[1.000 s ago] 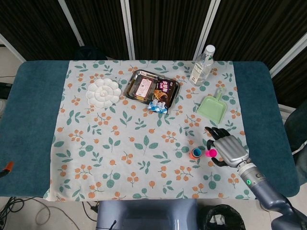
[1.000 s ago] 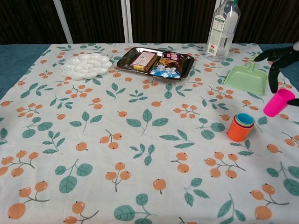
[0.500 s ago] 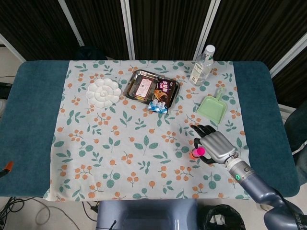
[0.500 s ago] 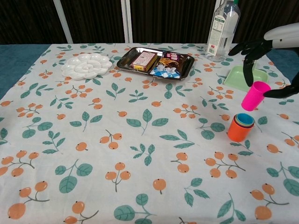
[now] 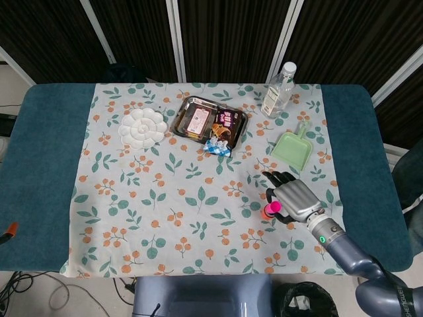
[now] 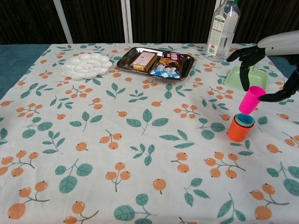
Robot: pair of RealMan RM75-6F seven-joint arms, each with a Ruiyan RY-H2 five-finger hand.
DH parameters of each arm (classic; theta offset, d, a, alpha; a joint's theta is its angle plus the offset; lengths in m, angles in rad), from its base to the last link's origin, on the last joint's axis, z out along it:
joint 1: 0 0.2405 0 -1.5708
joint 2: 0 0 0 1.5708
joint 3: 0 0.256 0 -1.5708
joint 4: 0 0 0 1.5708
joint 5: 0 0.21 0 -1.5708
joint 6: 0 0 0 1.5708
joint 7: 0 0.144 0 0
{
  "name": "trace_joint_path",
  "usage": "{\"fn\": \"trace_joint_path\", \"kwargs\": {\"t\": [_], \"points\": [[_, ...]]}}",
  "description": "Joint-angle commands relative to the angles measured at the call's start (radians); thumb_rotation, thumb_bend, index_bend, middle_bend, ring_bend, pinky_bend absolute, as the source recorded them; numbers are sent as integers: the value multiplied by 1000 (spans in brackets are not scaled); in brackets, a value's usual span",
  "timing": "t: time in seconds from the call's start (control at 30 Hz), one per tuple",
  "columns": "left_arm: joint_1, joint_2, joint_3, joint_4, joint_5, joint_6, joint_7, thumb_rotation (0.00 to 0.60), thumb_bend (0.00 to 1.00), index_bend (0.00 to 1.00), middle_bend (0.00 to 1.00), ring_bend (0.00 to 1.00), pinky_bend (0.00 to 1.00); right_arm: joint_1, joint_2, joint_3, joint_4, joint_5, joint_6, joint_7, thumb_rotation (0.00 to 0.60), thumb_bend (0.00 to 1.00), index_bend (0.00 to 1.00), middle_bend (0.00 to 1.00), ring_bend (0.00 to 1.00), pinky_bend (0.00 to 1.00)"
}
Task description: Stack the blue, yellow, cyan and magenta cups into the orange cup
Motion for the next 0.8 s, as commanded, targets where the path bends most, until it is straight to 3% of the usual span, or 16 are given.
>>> {"fn": "trace_joint_path", "kwargs": {"t": [0.03,0.8], "points": [[1,0,0,0,-1,1,0,600,187,197,98,0,0,-1,-7,-4,8,1,-1,3,600,430,503,0,58,115],[1,-1,2,4,3,2,9,600,187,197,98,0,0,-8,-60,-21,83,-13,-11,49,600,429,502,0,58,115]]}}
